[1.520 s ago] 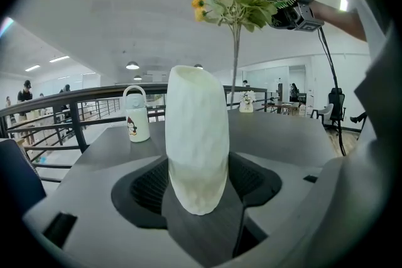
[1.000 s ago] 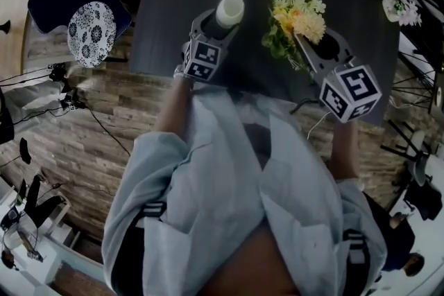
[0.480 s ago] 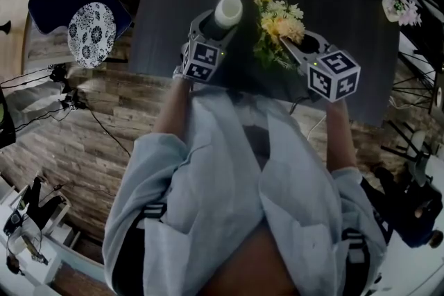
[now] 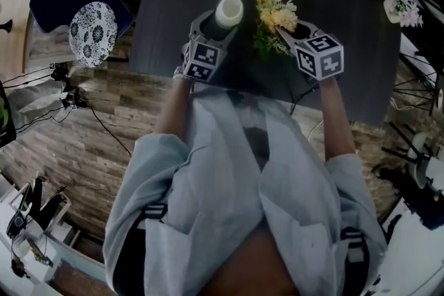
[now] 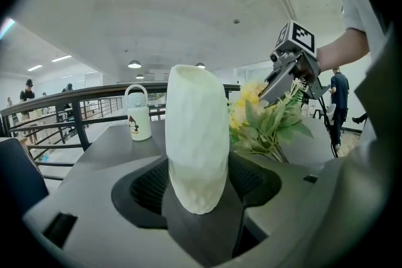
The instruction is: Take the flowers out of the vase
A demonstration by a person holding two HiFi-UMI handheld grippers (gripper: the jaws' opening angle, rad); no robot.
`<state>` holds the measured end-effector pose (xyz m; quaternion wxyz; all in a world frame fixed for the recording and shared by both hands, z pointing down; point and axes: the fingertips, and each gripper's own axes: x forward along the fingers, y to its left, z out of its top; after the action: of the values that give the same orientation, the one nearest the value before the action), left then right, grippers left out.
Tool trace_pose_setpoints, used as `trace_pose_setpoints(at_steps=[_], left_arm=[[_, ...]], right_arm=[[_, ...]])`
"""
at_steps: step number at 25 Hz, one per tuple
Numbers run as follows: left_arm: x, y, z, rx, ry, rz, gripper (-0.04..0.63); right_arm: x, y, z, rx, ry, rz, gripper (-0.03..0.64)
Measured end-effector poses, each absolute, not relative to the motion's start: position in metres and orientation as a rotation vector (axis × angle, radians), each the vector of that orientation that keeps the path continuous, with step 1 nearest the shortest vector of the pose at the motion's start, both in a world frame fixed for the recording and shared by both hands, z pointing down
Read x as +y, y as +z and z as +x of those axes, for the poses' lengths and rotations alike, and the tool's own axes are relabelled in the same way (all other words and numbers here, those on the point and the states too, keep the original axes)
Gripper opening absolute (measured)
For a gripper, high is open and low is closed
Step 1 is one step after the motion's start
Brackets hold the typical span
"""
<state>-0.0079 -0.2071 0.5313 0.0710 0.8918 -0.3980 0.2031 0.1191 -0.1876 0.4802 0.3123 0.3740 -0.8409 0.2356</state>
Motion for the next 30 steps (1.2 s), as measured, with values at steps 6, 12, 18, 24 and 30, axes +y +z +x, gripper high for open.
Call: trace_pose_setpoints(at_steps=[6,12,18,24,30], left_arm=[[-0.207,0.531,-0.008,-1.197,0.609,2.68,0.298],[-0.207,0.532,-0.008,-1.203,0.608,2.674,0.299],[-0.207,0.532,-0.008,-1.203,0.612,2.671,0.298],[-0.207,0.532,-0.009,-1.201,0.614,2.669,0.299],[-0.206,0.532,-0.01,-1.205,0.613,2.667,0.299]], right_arm=[[-0.201,0.503,0.117,-2.212,0.619,0.971,0.107],[-0.212,0.521,0.114,-2.201,0.606,0.988,0.107],[-0.214,0.539,0.113,-2.194,0.602,1.02,0.118],[-0.214,0.549,0.117,-2.168,0.598,1.092,0.147],[-0.217,0.547,0.124,-2.153,0.578,1.162,0.224]])
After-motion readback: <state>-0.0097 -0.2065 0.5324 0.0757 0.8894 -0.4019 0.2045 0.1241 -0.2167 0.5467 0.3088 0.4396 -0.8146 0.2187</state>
